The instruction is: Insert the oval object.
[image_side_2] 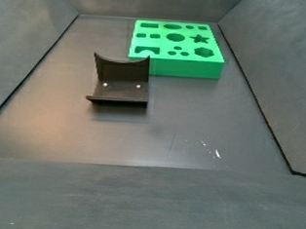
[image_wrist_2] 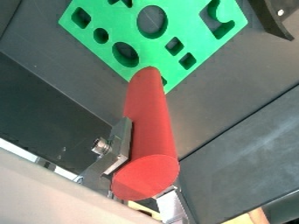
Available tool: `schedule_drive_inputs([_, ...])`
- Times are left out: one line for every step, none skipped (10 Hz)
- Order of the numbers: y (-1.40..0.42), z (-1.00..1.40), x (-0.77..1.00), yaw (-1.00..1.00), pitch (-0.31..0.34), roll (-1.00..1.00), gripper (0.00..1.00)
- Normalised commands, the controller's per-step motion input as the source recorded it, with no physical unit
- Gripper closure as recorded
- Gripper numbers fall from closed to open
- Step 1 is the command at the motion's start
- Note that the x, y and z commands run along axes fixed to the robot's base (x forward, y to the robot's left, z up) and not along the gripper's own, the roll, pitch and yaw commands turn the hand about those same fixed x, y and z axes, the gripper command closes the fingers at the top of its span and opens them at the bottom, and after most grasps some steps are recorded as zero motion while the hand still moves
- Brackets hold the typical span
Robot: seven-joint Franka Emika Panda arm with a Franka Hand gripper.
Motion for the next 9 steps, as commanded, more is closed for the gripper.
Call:
schedule_drive_inputs([-0.02, -0.6, 0.0, -1.0, -0.079, 0.0, 1.0])
schedule_drive_inputs([-0.02, -0.59, 0.0, -1.0, -0.071, 0.0, 1.0])
schedule_drive_inputs([-0.08, -0.63, 0.0, -1.0, -0.13, 0.0, 1.0])
schedule_drive_inputs([-0.13, -0.64, -0.02, -0.98, -0.159, 0.0, 1.0])
schedule_drive_inputs([-0.15, -0.65, -0.03, -0.97, -0.169, 0.0, 1.0])
schedule_drive_inputs([-0.02, -0.29, 0.0, -1.0, 0.0, 0.07, 1.0])
schedule_drive_inputs([0.0, -0.02, -0.02, -1.0, 0.0, 0.13, 1.0])
schedule_drive_inputs([0.0, -0.07, 0.0, -1.0, 0.0, 0.14, 1.0])
schedule_drive_inputs([0.0, -0.09, 0.0, -1.0, -0.011, 0.14, 1.0])
